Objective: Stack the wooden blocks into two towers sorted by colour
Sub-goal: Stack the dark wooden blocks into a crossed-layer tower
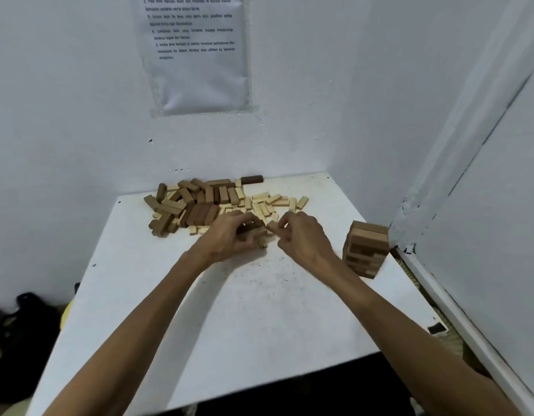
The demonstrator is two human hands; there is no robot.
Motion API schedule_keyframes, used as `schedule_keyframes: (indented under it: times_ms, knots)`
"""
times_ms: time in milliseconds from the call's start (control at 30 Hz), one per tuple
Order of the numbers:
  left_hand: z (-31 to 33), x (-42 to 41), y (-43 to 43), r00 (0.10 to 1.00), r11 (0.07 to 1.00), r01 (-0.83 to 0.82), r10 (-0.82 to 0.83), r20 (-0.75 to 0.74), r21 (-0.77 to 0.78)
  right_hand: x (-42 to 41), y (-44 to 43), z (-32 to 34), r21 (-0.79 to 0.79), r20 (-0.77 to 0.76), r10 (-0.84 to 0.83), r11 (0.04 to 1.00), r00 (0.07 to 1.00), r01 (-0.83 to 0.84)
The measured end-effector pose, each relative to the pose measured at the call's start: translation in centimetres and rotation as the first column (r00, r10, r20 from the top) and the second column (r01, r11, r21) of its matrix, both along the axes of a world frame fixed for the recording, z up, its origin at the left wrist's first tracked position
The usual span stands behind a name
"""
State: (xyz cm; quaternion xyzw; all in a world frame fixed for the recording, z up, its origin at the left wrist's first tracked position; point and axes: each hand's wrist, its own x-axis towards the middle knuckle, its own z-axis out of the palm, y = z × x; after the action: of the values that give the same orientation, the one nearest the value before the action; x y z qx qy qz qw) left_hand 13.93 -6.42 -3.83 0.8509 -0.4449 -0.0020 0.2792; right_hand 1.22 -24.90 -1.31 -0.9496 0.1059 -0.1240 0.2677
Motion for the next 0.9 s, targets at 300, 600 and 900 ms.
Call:
schedule_keyframes:
  times_ms: [300,600,900]
  knots:
    - [-4.2,-9.6,4.3,0.996,0.997,-0.078,0.079,0.032,-0.024,-9.8,2.2,-5.5,-0.025,-0.060,0.086,0.996,0.994,-0.088]
    - [-4.6,-12.1,5.0,0.996,0.990,-0.066,0.058,-0.066,-0.127,-10.4,2.3,-6.2,0.116,-0.008,0.225,0.968,0.974,-0.223]
    - [-4.4,-12.1,6.8,0.990,0.998,0.056,-0.058,-0.132,-0.017,-10.4,1.3,-7.2,0.166,0.019,0.153,0.974,0.988,-0.154]
